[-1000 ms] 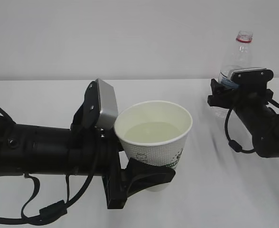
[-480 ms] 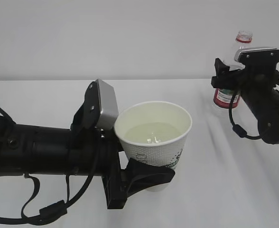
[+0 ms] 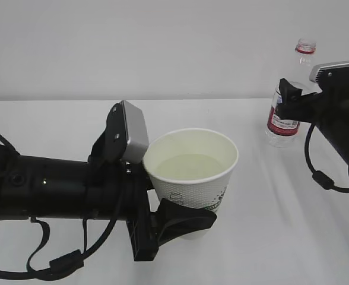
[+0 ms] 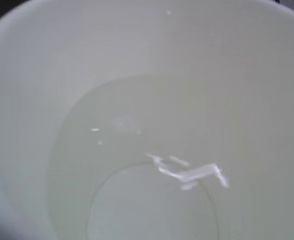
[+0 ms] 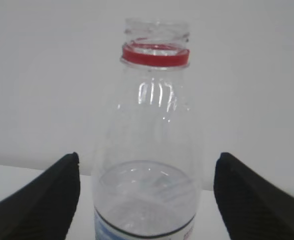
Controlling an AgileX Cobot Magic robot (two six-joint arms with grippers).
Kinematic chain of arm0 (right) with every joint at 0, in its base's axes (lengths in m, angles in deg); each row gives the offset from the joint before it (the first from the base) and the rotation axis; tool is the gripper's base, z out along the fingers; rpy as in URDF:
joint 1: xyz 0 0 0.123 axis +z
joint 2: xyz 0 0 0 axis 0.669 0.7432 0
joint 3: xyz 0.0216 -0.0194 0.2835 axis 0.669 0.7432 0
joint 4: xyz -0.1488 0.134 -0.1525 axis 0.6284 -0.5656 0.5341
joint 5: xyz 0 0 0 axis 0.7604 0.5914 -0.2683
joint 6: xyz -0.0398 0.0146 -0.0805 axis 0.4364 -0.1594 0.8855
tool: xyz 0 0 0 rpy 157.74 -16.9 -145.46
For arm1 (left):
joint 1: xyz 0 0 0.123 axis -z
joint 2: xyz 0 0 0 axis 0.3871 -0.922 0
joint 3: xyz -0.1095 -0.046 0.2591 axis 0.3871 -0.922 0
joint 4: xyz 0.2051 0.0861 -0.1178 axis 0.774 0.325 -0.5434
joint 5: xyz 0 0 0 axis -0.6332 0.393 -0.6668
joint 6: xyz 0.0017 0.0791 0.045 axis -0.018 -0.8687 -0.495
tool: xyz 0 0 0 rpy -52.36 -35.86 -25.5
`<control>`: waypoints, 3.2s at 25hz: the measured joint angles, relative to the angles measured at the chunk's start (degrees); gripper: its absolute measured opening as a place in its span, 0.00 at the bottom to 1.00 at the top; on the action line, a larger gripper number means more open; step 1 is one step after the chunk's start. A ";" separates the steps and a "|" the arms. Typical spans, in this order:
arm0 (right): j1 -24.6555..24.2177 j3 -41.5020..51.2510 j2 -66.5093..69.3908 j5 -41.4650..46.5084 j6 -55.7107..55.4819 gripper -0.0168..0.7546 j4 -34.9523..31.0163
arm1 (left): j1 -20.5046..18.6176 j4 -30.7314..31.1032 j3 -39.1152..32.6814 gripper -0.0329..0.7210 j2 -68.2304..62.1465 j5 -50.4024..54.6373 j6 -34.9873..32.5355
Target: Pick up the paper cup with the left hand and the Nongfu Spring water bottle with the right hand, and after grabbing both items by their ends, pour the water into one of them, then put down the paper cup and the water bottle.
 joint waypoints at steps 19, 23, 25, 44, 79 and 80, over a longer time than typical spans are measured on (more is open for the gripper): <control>0.00 20.25 -18.71 -0.34 0.03 0.82 1.17 | 0.00 0.00 0.00 0.72 0.00 0.13 0.00; 0.00 23.56 -21.65 -0.44 -0.58 0.81 1.27 | 0.00 0.00 0.00 0.72 0.00 0.13 0.00; 0.00 24.84 -22.61 -0.44 -1.61 0.81 1.27 | 0.00 0.00 0.00 0.72 0.00 0.13 0.00; 0.00 27.28 -23.03 -0.44 -3.22 0.80 1.27 | 0.00 -10.44 0.00 0.72 0.00 1.38 -7.88; 0.00 27.28 -23.03 -0.44 -3.32 0.79 1.27 | -20.13 -31.72 0.00 0.72 0.00 3.13 -16.60; 0.00 27.28 -23.03 -0.44 -3.32 0.79 1.27 | -20.76 -31.72 0.00 0.72 0.00 3.13 -16.60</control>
